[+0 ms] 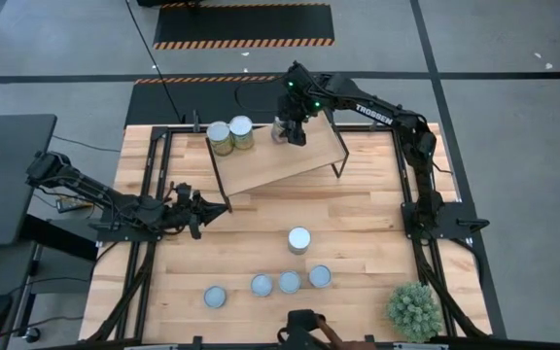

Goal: Pick and place cans onto a shelf
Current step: Put the canned peaches on the shelf

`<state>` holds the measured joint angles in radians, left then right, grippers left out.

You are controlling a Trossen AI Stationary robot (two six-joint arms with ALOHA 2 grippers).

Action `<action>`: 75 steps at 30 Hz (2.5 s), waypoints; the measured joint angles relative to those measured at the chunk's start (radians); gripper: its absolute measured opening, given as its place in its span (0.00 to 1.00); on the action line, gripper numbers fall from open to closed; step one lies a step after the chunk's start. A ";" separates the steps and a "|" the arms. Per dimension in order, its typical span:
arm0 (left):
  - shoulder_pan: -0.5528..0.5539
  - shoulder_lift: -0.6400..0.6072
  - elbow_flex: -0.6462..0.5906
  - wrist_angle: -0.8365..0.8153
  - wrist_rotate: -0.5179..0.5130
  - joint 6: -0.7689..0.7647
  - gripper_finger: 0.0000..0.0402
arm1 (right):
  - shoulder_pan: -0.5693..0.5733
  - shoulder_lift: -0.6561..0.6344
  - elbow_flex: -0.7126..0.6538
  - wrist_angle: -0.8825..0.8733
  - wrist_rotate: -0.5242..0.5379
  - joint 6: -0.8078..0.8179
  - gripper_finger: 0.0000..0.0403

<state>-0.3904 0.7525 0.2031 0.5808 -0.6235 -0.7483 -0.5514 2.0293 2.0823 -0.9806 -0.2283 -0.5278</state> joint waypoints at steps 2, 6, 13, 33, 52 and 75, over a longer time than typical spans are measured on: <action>0.000 0.000 0.000 0.000 0.000 0.000 0.04 | 0.000 0.000 0.000 0.000 0.000 -0.001 0.89; 0.000 0.000 0.000 0.000 0.000 0.000 0.04 | 0.000 0.000 0.000 0.000 0.000 -0.003 0.92; 0.000 0.000 0.000 0.000 0.000 0.000 0.04 | 0.000 0.000 0.018 0.010 0.000 0.007 0.93; 0.000 0.000 0.000 -0.001 0.044 -0.026 0.04 | -0.030 -0.003 0.238 -0.338 0.027 0.110 0.93; 0.000 0.000 0.000 -0.001 0.045 -0.040 0.04 | -0.060 -0.002 -0.020 -0.060 0.082 0.088 0.86; 0.000 0.000 0.000 -0.003 0.045 -0.050 0.04 | -0.066 0.000 -0.068 0.031 -0.130 -0.207 0.86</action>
<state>-0.3901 0.7524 0.2035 0.5774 -0.5785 -0.7982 -0.6178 2.0290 2.0140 -0.9495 -0.3580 -0.7346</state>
